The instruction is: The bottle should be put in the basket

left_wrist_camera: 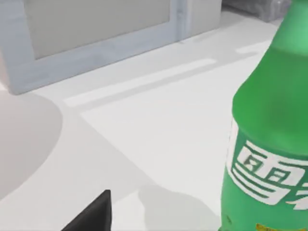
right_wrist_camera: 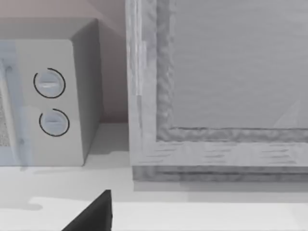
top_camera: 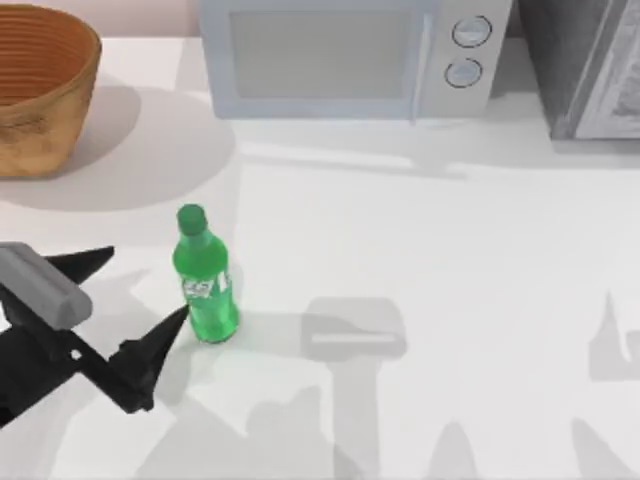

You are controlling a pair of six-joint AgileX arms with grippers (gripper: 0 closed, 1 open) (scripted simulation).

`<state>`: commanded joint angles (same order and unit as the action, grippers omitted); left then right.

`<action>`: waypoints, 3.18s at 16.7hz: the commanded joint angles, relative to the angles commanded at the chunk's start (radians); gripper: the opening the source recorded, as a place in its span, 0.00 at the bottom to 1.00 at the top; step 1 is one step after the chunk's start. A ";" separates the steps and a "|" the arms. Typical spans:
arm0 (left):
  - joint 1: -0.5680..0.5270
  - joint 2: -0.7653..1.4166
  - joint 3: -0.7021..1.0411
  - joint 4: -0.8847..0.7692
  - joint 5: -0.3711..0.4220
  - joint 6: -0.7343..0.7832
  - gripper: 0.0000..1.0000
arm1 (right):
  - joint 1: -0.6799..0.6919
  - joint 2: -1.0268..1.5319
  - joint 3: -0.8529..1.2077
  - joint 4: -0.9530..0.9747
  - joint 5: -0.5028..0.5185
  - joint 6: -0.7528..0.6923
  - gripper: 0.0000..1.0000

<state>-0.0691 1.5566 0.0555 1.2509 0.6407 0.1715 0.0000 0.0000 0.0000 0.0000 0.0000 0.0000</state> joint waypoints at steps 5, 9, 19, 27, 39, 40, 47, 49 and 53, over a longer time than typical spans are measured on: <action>-0.015 0.171 0.007 0.137 0.079 0.023 1.00 | 0.000 0.000 0.000 0.000 0.000 0.000 1.00; -0.015 0.174 0.008 0.139 0.080 0.024 1.00 | 0.000 0.000 0.000 0.000 0.000 0.000 1.00; -0.197 0.373 0.200 0.182 -0.093 -0.033 1.00 | 0.000 0.000 0.000 0.000 0.000 0.000 1.00; -0.222 0.402 0.226 0.188 -0.117 -0.040 0.85 | 0.000 0.000 0.000 0.000 0.000 0.000 1.00; -0.222 0.402 0.226 0.188 -0.117 -0.040 0.00 | 0.000 0.000 0.000 0.000 0.000 0.000 1.00; -0.222 0.402 0.226 0.188 -0.117 -0.040 0.00 | 0.000 0.000 0.000 0.000 0.000 0.000 1.00; -0.221 0.401 0.225 0.188 -0.117 -0.039 0.00 | 0.000 0.000 0.000 0.000 0.000 0.000 1.00; -0.216 0.394 0.237 0.186 -0.124 -0.040 0.00 | 0.000 0.000 0.000 0.000 0.000 0.000 1.00; -0.165 0.329 0.381 0.101 -0.199 -0.056 0.00 | 0.000 0.000 0.000 0.000 0.000 0.000 1.00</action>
<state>-0.2342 1.8859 0.4366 1.3522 0.4414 0.1155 0.0000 0.0000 0.0000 0.0000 0.0000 0.0000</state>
